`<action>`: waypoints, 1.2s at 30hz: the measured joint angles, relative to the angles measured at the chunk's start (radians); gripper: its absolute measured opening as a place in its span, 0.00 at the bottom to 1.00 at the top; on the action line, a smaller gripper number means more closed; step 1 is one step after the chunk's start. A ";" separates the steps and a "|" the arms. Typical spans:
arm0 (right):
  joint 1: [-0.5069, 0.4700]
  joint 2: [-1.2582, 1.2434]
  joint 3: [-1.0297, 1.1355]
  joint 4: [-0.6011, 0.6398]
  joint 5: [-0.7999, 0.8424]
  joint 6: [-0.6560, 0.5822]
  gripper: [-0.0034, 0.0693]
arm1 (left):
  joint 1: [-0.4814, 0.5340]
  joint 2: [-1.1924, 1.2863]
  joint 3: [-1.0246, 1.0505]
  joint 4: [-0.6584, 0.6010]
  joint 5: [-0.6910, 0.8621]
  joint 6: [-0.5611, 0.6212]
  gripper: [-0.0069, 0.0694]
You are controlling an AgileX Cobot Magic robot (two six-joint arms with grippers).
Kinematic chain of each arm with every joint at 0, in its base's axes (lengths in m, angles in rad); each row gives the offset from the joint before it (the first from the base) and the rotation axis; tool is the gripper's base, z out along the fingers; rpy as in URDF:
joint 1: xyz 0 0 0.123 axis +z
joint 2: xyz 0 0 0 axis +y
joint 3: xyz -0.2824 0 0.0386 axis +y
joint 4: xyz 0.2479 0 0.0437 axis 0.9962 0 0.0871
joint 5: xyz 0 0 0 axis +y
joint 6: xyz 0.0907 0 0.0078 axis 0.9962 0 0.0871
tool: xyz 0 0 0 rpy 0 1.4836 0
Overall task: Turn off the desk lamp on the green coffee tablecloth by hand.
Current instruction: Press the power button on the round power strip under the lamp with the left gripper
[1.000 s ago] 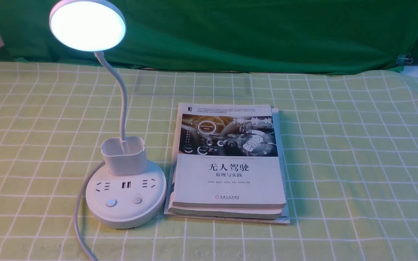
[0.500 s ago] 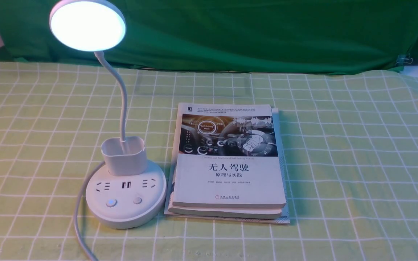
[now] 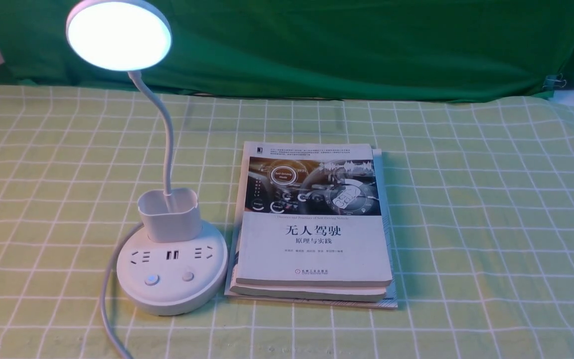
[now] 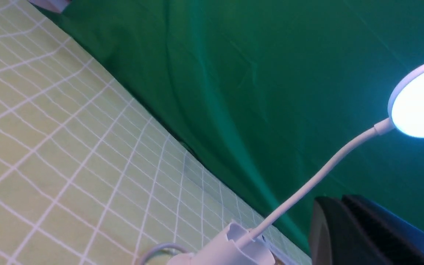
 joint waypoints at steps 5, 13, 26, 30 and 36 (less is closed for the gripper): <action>0.000 0.000 0.000 0.000 -0.001 -0.001 0.37 | 0.000 0.125 -0.193 0.098 0.237 0.000 0.09; 0.000 0.000 0.000 0.000 -0.001 -0.002 0.37 | -0.008 0.686 -0.592 0.406 0.749 0.110 0.09; 0.000 0.000 0.000 0.000 0.000 0.000 0.37 | -0.393 1.391 -0.882 0.535 0.829 0.108 0.09; 0.000 0.000 0.000 0.000 0.000 -0.001 0.37 | -0.418 1.552 -0.993 0.542 0.822 0.108 0.09; 0.000 0.000 0.000 0.000 0.000 -0.002 0.37 | -0.418 1.642 -1.067 0.558 0.804 0.107 0.09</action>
